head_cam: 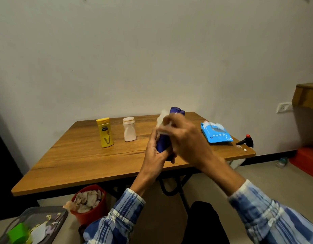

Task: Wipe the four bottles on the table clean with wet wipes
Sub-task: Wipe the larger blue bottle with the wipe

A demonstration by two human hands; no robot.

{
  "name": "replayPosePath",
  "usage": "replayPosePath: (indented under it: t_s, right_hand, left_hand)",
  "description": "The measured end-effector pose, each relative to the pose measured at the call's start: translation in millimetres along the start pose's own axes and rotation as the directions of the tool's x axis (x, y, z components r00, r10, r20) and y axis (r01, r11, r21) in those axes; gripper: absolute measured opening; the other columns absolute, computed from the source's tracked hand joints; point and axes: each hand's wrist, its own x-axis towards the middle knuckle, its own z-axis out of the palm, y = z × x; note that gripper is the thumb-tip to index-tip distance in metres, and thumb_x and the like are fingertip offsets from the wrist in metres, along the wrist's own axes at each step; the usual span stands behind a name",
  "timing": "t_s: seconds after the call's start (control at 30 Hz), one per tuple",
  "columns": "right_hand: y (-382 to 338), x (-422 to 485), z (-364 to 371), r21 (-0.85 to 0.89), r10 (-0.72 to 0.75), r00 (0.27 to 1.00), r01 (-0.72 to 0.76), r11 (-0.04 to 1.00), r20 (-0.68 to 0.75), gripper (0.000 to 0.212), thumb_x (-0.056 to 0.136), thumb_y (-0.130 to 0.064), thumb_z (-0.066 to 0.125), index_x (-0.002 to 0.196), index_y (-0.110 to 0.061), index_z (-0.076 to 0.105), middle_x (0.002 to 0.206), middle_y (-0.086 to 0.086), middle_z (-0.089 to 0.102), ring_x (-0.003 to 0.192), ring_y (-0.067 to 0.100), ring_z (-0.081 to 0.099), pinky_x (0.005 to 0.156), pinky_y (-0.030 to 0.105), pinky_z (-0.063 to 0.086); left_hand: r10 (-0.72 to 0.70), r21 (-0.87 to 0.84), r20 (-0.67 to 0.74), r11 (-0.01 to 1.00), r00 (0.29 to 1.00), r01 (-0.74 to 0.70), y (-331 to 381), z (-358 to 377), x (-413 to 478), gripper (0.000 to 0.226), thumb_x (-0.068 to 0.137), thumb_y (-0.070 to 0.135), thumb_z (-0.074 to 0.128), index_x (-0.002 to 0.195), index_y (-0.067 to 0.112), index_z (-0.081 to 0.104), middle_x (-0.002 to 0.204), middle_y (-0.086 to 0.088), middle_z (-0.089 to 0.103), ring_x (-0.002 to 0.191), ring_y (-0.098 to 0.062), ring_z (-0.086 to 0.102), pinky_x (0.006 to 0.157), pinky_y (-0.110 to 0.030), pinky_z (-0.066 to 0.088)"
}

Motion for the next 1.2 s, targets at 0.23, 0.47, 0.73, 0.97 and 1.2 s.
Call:
replayPosePath:
  t_s: [0.23, 0.47, 0.73, 0.97, 1.2]
  right_hand:
    - [-21, -1, 5, -0.029, -0.046, 0.996, 0.049, 0.998, 0.071, 0.041, 0.068, -0.001, 0.084, 0.106, -0.005, 0.072, 0.115, 0.014, 0.063, 0.105, 0.029, 0.063, 0.082, 0.041, 0.06]
    - [-1, 13, -7, 0.056, 0.173, 0.973, -0.166, 0.984, -0.155, 0.031, 0.076, 0.004, 0.075, 0.106, -0.003, 0.071, 0.115, 0.014, 0.06, 0.102, 0.028, 0.059, 0.079, 0.039, 0.059]
    - [7, -1, 1, 0.343, 0.249, 0.952, -0.178, 0.922, -0.176, 0.032, 0.084, 0.005, 0.071, 0.115, -0.004, 0.071, 0.12, 0.011, 0.059, 0.108, 0.02, 0.06, 0.085, 0.035, 0.06]
    - [-14, -18, 14, 0.208, -0.026, 1.0, 0.023, 0.978, 0.009, 0.03, 0.087, -0.007, 0.063, 0.115, -0.007, 0.071, 0.119, 0.013, 0.061, 0.107, 0.024, 0.062, 0.09, 0.036, 0.058]
    - [-35, -26, 24, 0.108, -0.131, 0.989, 0.123, 0.986, 0.062, 0.034, 0.085, -0.011, 0.059, 0.117, -0.006, 0.069, 0.122, 0.013, 0.062, 0.115, 0.029, 0.06, 0.098, 0.043, 0.055]
  left_hand:
    - [0.013, -0.043, -0.025, 0.999, 1.0, -0.014, 1, 1, 2, 0.062, 0.094, -0.006, 0.058, 0.137, 0.034, 0.039, 0.12, 0.005, 0.062, 0.103, -0.015, 0.069, 0.075, -0.032, 0.061]
    - [-0.005, -0.114, 0.024, 0.993, 1.0, 0.008, 0, 2, 3, 0.065, 0.093, -0.003, 0.065, 0.144, 0.028, 0.038, 0.114, -0.018, 0.062, 0.08, -0.023, 0.068, 0.067, -0.035, 0.058]
    - [-0.123, -0.558, 0.078, 0.817, 0.989, 0.145, 10, -7, 4, 0.055, 0.091, 0.026, 0.047, 0.144, 0.014, 0.043, 0.109, -0.015, 0.069, 0.081, -0.028, 0.065, 0.064, -0.037, 0.054]
    - [-0.314, -0.582, 0.011, 0.77, 0.949, 0.262, 12, -10, 5, 0.055, 0.104, 0.049, 0.04, 0.124, 0.003, 0.062, 0.109, -0.017, 0.071, 0.098, -0.025, 0.07, 0.082, -0.036, 0.059]
    - [-0.397, -0.685, 0.015, 0.664, 0.918, 0.299, 14, -12, 4, 0.052, 0.103, 0.043, 0.048, 0.129, -0.002, 0.058, 0.111, -0.02, 0.068, 0.103, -0.028, 0.067, 0.095, -0.038, 0.053]
